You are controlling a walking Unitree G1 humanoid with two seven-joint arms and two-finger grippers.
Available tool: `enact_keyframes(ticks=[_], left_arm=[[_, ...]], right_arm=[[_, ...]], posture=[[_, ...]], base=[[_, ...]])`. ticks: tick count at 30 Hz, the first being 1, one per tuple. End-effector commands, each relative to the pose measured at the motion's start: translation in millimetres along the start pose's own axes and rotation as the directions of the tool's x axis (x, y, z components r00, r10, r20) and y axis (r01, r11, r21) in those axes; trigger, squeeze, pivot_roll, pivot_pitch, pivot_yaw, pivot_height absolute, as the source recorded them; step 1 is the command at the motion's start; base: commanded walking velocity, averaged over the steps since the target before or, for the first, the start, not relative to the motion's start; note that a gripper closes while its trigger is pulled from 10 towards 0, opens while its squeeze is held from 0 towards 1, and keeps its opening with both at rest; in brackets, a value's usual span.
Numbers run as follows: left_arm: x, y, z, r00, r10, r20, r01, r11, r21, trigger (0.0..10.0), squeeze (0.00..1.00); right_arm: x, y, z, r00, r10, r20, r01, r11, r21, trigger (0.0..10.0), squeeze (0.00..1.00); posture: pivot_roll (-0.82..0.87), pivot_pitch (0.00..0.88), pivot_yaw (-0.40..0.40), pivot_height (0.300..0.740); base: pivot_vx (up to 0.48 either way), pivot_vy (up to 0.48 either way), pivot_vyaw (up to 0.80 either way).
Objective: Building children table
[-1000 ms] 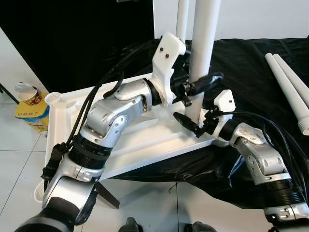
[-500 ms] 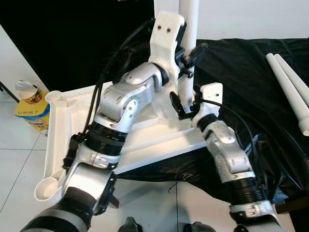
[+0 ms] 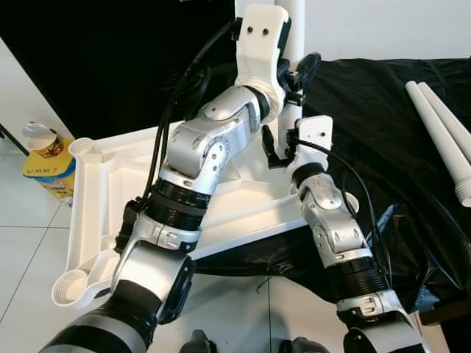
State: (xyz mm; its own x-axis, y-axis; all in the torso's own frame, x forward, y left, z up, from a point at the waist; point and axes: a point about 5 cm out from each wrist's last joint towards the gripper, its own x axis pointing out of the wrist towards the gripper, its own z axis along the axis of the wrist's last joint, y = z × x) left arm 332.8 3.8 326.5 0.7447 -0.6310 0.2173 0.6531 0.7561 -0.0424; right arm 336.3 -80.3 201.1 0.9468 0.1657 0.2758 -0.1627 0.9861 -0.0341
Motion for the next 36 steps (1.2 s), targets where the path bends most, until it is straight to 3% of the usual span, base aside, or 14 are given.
enact_keyframes(ticks=[1,13,14,15,16,18,19,20,35,36], left_arm=[[1.2,1.3,6,0.999,0.039,0.027,-0.039,0.999,0.006,10.0,0.00],[6.4,-9.4,8,0.999,0.014,0.030,-0.014,1.000,0.019,10.0,0.00],[6.7,-10.6,8,0.999,0.010,0.032,-0.010,1.000,0.020,10.0,0.00],[6.7,-10.6,8,0.999,0.010,0.032,-0.010,1.000,0.020,10.0,0.00],[7.0,-11.8,9,0.999,0.008,0.033,-0.009,1.000,0.023,10.0,0.00],[7.0,-11.8,9,0.999,0.008,0.033,-0.009,1.000,0.023,10.0,0.00],[7.1,-12.4,9,0.999,0.008,0.034,-0.009,1.000,0.025,10.0,0.00],[7.4,-13.3,9,0.999,0.006,0.034,-0.007,1.000,0.028,10.0,0.00],[7.4,-18.3,9,0.999,-0.011,0.042,0.009,0.999,0.041,10.0,0.00],[7.1,-19.2,9,0.999,-0.019,0.049,0.017,0.999,0.040,10.0,0.00]], right_arm=[[1.7,6.9,0,1.000,0.013,0.006,-0.013,1.000,0.002,10.0,0.00],[5.6,13.7,-4,1.000,0.017,-0.014,-0.017,1.000,-0.020,9.9,0.00],[6.0,13.8,-4,1.000,0.016,-0.014,-0.016,1.000,-0.019,8.9,0.00],[6.0,13.8,-4,1.000,0.016,-0.014,-0.016,1.000,-0.019,8.9,0.00],[6.6,13.3,-5,1.000,0.007,-0.019,-0.008,1.000,-0.012,3.8,0.00],[6.6,13.3,-5,1.000,0.007,-0.019,-0.008,1.000,-0.012,3.8,0.00],[7.1,12.9,-5,1.000,0.002,-0.021,-0.002,1.000,-0.010,1.1,0.00],[7.9,12.4,-5,1.000,-0.002,-0.021,0.002,1.000,-0.010,0.0,0.00],[11.1,9.2,-2,0.999,-0.032,-0.006,0.032,0.999,-0.007,0.0,0.00],[11.3,8.7,-3,0.999,-0.037,-0.009,0.037,0.999,-0.005,10.0,0.00]], posture=[[0.04,0.067,0.027,0.740],[0.04,0.070,0.033,0.740],[0.04,0.070,0.033,0.740],[0.04,0.070,0.033,0.740],[0.04,0.070,0.033,0.740],[0.04,0.070,0.033,0.740],[0.04,0.069,0.033,0.740],[0.04,0.069,0.033,0.740],[0.04,0.068,0.030,0.740],[0.04,0.067,0.029,0.740]], base=[[0.000,0.000,0.00],[0.000,0.000,0.00],[0.000,0.000,0.00],[0.000,0.000,0.00],[0.000,0.000,0.00],[0.000,0.000,0.00],[0.000,0.000,0.00],[0.000,0.000,0.00],[0.000,0.000,0.00],[0.000,0.000,0.00]])
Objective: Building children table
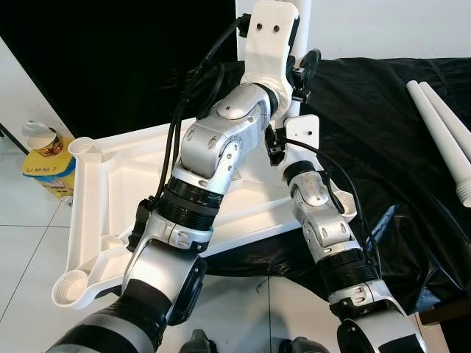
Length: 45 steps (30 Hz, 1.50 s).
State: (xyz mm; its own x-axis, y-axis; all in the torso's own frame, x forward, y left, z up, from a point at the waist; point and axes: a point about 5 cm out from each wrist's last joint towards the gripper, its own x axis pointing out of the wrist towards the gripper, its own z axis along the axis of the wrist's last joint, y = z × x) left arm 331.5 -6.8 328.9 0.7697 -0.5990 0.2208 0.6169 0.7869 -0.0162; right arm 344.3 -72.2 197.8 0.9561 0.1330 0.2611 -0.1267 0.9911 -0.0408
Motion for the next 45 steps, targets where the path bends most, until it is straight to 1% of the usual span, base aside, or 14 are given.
enact_keyframes(ticks=[1,3,4,10,11,12,20,23,25,33,36,37,41,45], left_arm=[[-0.1,-11.1,10,0.996,-0.072,0.056,0.072,0.997,0.000,10.0,0.36],[-0.1,-11.1,10,0.996,-0.072,0.056,0.072,0.997,0.000,10.0,0.36],[-1.2,-12.6,11,0.993,-0.094,0.071,0.096,0.995,-0.015,10.0,1.00],[-3.6,-12.5,12,0.990,-0.091,0.104,0.092,0.996,0.000,10.0,1.00],[-4.2,-12.1,13,0.990,-0.084,0.112,0.083,0.996,0.012,10.0,0.45],[-5.9,-11.9,13,0.989,-0.081,0.124,0.078,0.997,0.023,10.0,0.00],[-16.1,-10.3,13,0.974,-0.072,0.212,0.076,0.997,-0.010,10.0,0.00],[-26.5,-8.0,12,0.966,-0.075,0.247,0.074,0.997,0.015,10.0,0.00],[-31.6,-5.9,11,0.962,-0.070,0.263,0.071,0.997,0.003,10.0,0.00],[-36.9,-0.2,5,0.963,-0.046,0.264,0.052,0.999,-0.014,10.0,0.00],[-40.4,8.0,-4,0.969,-0.007,0.246,0.007,1.000,0.001,10.0,0.00],[-40.4,8.0,-4,0.969,-0.007,0.246,0.007,1.000,0.001,10.0,0.00],[-43.7,13.8,-16,0.975,0.028,0.219,-0.034,0.999,0.023,10.0,0.00],[-49.4,16.5,-28,0.978,0.043,0.206,-0.061,0.995,0.079,10.0,0.00]], right_arm=[[3.5,1.4,3,1.000,-0.010,0.004,0.010,1.000,0.015,10.0,0.00],[3.5,1.4,3,1.000,-0.010,0.004,0.010,1.000,0.015,10.0,0.00],[3.7,0.5,3,1.000,-0.017,0.002,0.017,1.000,0.017,10.0,0.00],[3.7,-3.3,2,0.999,-0.040,-0.005,0.040,0.999,0.032,10.0,0.00],[3.5,-4.3,1,0.999,-0.045,-0.006,0.045,0.998,0.034,10.0,0.00],[3.0,-6.2,0,0.998,-0.055,-0.011,0.056,0.998,0.038,10.0,0.00],[-0.7,-17.3,-5,0.995,-0.093,-0.036,0.095,0.994,0.050,10.0,0.00],[-3.9,-26.2,-10,0.993,-0.092,-0.072,0.100,0.990,0.103,10.0,0.00],[-6.3,-33.3,-12,0.991,-0.102,-0.084,0.112,0.986,0.121,10.0,0.00],[-10.7,-44.0,-15,0.990,-0.111,-0.089,0.123,0.983,0.138,10.0,0.00],[-17.1,-56.6,-16,0.987,-0.140,-0.072,0.148,0.982,0.119,10.0,0.00],[-17.1,-56.6,-16,0.987,-0.140,-0.072,0.148,0.982,0.119,10.0,0.00],[-23.4,-66.6,-16,0.984,-0.173,-0.048,0.176,0.982,0.075,10.0,0.00],[-30.7,-75.2,-16,0.980,-0.198,-0.025,0.199,0.979,0.048,10.0,0.00]], posture=[[0.04,0.068,0.030,0.740],[0.04,0.068,0.030,0.740],[0.03,0.068,0.030,0.740],[0.03,0.070,0.031,0.740],[0.03,0.070,0.031,0.740],[0.03,0.071,0.029,0.740],[0.03,0.070,0.025,0.740],[0.04,0.069,0.017,0.740],[0.04,0.069,0.016,0.740],[0.03,0.068,0.016,0.740],[0.03,0.065,0.017,0.740],[0.03,0.065,0.017,0.740],[0.03,0.064,0.020,0.740],[0.03,0.065,0.022,0.740]], base=[[0.000,0.000,0.00],[0.000,0.000,0.00],[0.000,0.000,0.00],[0.000,0.000,0.00],[0.000,0.000,0.00],[0.000,0.000,0.00],[0.000,0.000,0.00],[0.000,0.000,0.00],[0.000,0.000,0.00],[0.000,0.000,0.00],[0.000,0.000,0.00],[0.000,0.000,0.00],[0.000,0.000,0.00],[0.000,0.000,0.00]])
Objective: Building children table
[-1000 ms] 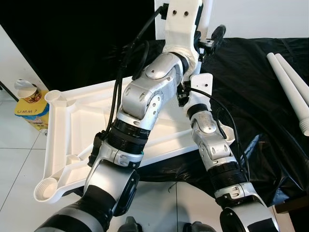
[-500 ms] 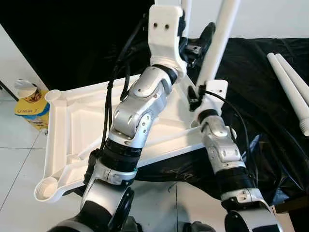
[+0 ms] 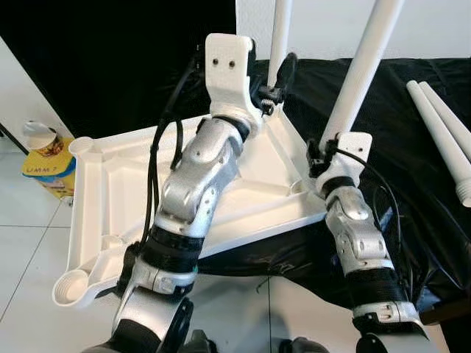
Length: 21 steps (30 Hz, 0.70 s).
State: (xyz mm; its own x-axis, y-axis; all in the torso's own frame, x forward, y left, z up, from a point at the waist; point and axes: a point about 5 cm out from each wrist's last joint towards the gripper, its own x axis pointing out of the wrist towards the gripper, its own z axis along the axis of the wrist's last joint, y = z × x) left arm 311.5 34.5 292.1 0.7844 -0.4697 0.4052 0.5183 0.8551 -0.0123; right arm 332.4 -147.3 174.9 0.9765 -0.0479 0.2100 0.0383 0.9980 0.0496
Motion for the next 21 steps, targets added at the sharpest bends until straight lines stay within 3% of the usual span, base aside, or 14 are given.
enact_keyframes(ticks=[1,10,14,21], left_arm=[[-1.7,-4.1,-1,0.998,-0.064,0.012,0.064,0.997,0.038,10.0,0.00],[-13.0,-4.2,-20,0.998,-0.056,-0.030,0.060,0.987,0.148,10.0,0.00],[-27.6,-3.2,-41,0.995,-0.057,-0.085,0.073,0.977,0.199,10.0,0.00],[-41.5,-0.4,-64,0.982,-0.058,-0.179,0.081,0.989,0.125,10.0,0.00]], right_arm=[[-2.9,-3.6,4,0.999,-0.017,0.032,0.017,1.000,0.005,10.0,0.00],[-13.3,-13.1,-1,0.999,-0.037,0.030,0.037,0.999,-0.003,10.0,0.00],[-28.3,-18.8,-7,0.999,-0.043,0.025,0.043,0.999,-0.007,10.0,0.00],[-43.9,-24.8,-22,0.998,-0.058,-0.021,0.057,0.998,-0.010,10.0,0.00]], posture=[[0.03,0.065,0.022,0.740],[0.02,0.077,0.031,0.740],[0.01,0.090,0.033,0.740],[0.01,0.103,0.033,0.740]], base=[[0.000,0.000,0.00],[0.000,0.000,0.00],[0.000,0.000,0.00],[0.000,0.000,0.00]])
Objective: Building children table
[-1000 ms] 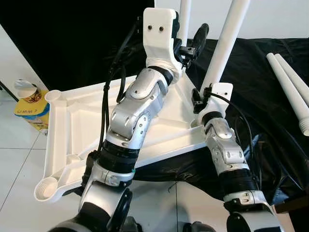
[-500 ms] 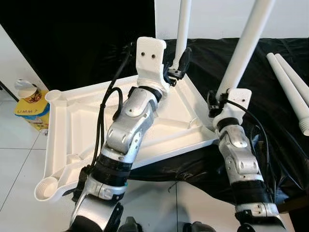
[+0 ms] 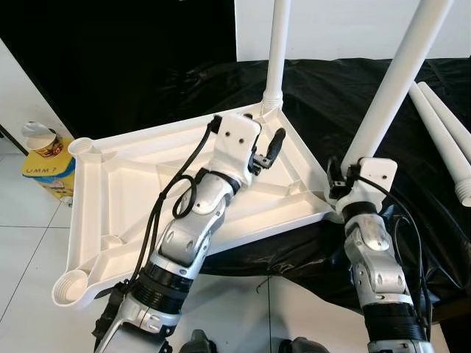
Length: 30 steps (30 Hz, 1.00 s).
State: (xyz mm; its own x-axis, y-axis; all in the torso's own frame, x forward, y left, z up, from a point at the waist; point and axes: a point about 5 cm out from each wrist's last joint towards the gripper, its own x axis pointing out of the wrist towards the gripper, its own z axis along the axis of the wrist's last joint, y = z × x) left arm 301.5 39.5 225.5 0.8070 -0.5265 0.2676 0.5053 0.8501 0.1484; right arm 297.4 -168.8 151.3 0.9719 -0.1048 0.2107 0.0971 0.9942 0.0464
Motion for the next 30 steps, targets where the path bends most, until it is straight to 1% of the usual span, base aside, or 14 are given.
enact_keyframes(ticks=[1,2,5,7,9,10,12,14,15,18,21,26,28,30], left_arm=[[-5.6,-2.3,-14,0.998,-0.027,-0.049,0.026,0.999,-0.037,10.0,0.00],[-5.6,-2.3,-14,0.998,-0.027,-0.049,0.026,0.999,-0.037,10.0,0.00],[-12.1,-5.0,-29,0.995,-0.036,-0.093,0.030,0.998,-0.062,10.0,0.00],[-12.1,-5.0,-29,0.995,-0.036,-0.093,0.030,0.998,-0.062,10.0,0.00],[-17.5,-7.1,-39,0.993,-0.036,-0.115,0.033,0.999,-0.027,10.0,0.00],[-17.5,-7.1,-39,0.993,-0.036,-0.115,0.033,0.999,-0.027,10.0,0.00],[-22.8,-10.7,-46,0.990,-0.057,-0.129,0.055,0.998,-0.018,10.0,0.00],[-24.5,-11.7,-47,0.990,-0.060,-0.127,0.059,0.998,-0.014,10.0,0.00],[-26.4,-13.6,-48,0.988,-0.083,-0.131,0.080,0.996,-0.029,10.0,0.00],[-28.2,-15.5,-49,0.985,-0.108,-0.133,0.103,0.994,-0.046,10.0,0.00],[-29.2,-18.4,-48,0.984,-0.123,-0.126,0.119,0.992,-0.034,10.0,0.00],[-29.1,-18.4,-48,0.986,-0.118,-0.121,0.116,0.993,-0.027,10.0,0.00],[-28.7,-18.6,-48,0.986,-0.117,-0.115,0.116,0.993,-0.021,10.0,0.00],[-28.5,-18.7,-47,0.986,-0.119,-0.112,0.118,0.993,-0.021,10.0,0.00]], right_arm=[[-9.6,-2.9,-12,0.999,-0.003,-0.039,0.003,1.000,-0.003,10.0,0.00],[-9.6,-2.9,-12,0.999,-0.003,-0.039,0.003,1.000,-0.003,10.0,0.00],[-16.0,-7.1,-22,0.997,-0.012,-0.073,0.011,1.000,-0.009,10.0,0.00],[-16.0,-7.1,-22,0.997,-0.012,-0.073,0.011,1.000,-0.009,10.0,0.00],[-18.0,-9.6,-28,0.995,-0.028,-0.097,0.028,1.000,0.003,10.0,0.00],[-18.0,-9.6,-28,0.995,-0.028,-0.097,0.028,1.000,0.003,10.0,0.00],[-20.4,-11.7,-32,0.992,-0.040,-0.117,0.042,0.999,0.011,10.0,0.00],[-21.3,-12.7,-34,0.991,-0.047,-0.126,0.050,0.999,0.020,10.0,0.00],[-22.0,-14.1,-35,0.990,-0.053,-0.133,0.057,0.998,0.027,10.0,0.00],[-22.8,-15.5,-36,0.989,-0.058,-0.137,0.063,0.997,0.035,10.0,0.00],[-23.8,-12.5,-38,0.993,0.009,-0.116,-0.012,1.000,-0.024,10.0,0.00],[-25.4,-10.4,-38,0.994,0.052,-0.095,-0.057,0.997,-0.055,10.0,0.00],[-28.2,-9.4,-39,0.992,0.110,-0.069,-0.116,0.989,-0.094,10.0,0.00],[-29.3,-9.5,-39,0.989,0.132,-0.060,-0.138,0.985,-0.105,10.0,0.00]], posture=[[0.01,0.106,0.034,0.740],[0.01,0.106,0.034,0.740],[0.01,0.109,0.036,0.740],[0.01,0.109,0.036,0.740],[0.02,0.111,0.038,0.740],[0.02,0.111,0.038,0.740],[0.02,0.112,0.039,0.740],[0.02,0.113,0.039,0.740],[0.02,0.114,0.040,0.740],[0.02,0.114,0.040,0.740],[0.02,0.117,0.037,0.740],[0.02,0.117,0.038,0.740],[0.02,0.114,0.038,0.740],[0.02,0.112,0.037,0.740]], base=[[0.000,0.000,0.00],[0.000,0.000,0.00],[0.000,0.000,0.00],[0.000,0.000,0.00],[0.000,0.000,0.00],[0.000,0.000,0.00],[0.000,0.000,0.00],[0.000,0.000,0.00],[0.000,0.000,0.00],[0.000,0.000,0.00],[0.000,0.000,0.00],[0.000,0.000,0.00],[0.000,0.000,0.00],[0.000,0.000,0.00]])
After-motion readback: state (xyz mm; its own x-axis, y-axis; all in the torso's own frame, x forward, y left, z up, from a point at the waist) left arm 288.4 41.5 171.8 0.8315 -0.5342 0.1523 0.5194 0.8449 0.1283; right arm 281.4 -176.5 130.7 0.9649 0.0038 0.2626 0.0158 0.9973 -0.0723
